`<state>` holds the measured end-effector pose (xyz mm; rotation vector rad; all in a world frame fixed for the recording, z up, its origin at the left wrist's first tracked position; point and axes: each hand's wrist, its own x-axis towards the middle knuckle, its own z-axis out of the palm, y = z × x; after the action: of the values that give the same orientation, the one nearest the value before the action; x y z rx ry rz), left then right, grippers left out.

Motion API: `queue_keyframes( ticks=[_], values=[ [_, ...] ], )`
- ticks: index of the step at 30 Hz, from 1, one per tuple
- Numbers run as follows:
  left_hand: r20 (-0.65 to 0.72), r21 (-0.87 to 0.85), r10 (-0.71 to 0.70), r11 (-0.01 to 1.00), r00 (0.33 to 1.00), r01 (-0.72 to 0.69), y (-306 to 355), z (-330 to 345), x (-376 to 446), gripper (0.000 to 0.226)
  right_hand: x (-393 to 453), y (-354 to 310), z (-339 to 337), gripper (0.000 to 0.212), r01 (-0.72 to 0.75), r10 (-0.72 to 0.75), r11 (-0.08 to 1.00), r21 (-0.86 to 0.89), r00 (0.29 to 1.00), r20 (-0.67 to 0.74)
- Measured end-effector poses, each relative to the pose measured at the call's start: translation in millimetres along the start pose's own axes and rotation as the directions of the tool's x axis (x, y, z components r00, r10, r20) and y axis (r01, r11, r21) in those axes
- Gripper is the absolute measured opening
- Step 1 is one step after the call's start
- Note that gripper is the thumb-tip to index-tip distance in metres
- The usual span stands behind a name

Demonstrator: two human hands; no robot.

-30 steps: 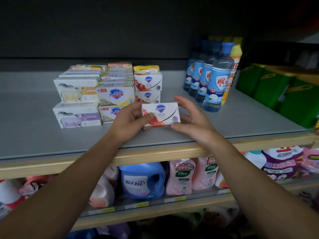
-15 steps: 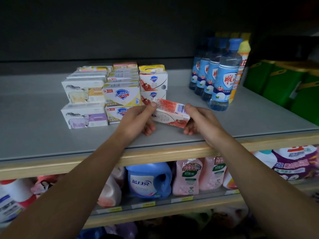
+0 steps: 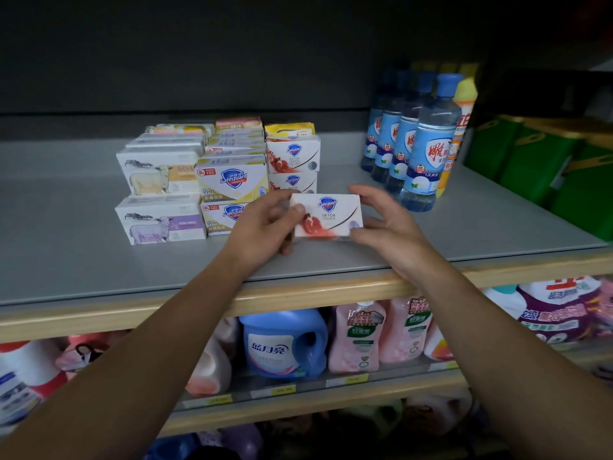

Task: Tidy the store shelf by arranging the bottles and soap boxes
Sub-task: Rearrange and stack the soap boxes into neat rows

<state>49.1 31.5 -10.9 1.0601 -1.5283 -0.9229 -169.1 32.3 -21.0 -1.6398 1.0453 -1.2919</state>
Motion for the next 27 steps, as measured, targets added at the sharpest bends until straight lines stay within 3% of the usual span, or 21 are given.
queue_keyframes(
  ticks=[3, 8, 13, 18, 22, 27],
  values=[
    [-0.017, 0.021, 0.100, 0.995, 0.995, -0.099, -2, -2, -2, 0.039, 2, 6, 0, 0.067, 0.014, -0.013, 0.999, -0.046, 1.000, 0.008],
    [-0.068, 0.231, 0.350, 0.917, 0.934, -0.326, -2, 1, -9, 0.044, 4, 6, 1, 0.029, 0.008, -0.013, 0.995, -0.104, 0.999, -0.047],
    [-0.037, 0.315, 0.477, 0.839, 0.878, -0.443, -4, 2, -13, 0.048, 2, 4, 0, 0.033, 0.046, -0.052, 0.991, -0.125, 0.998, -0.045],
    [-0.061, 0.310, 0.441, 0.861, 0.895, -0.403, -5, 2, -10, 0.045, 1, 4, -1, 0.048, 0.039, -0.040, 0.994, -0.102, 0.999, -0.010],
    [-0.054, 0.337, 0.315, 0.899, 0.948, -0.279, -10, 4, -3, 0.047, 2, 4, 1, 0.044, 0.051, -0.067, 0.991, -0.124, 0.990, -0.127],
    [-0.011, 0.486, 0.359, 0.818, 0.933, -0.309, -13, 6, 0, 0.055, 4, 3, 3, 0.040, -0.056, 0.013, 0.973, -0.226, 0.982, -0.189]
  ],
)
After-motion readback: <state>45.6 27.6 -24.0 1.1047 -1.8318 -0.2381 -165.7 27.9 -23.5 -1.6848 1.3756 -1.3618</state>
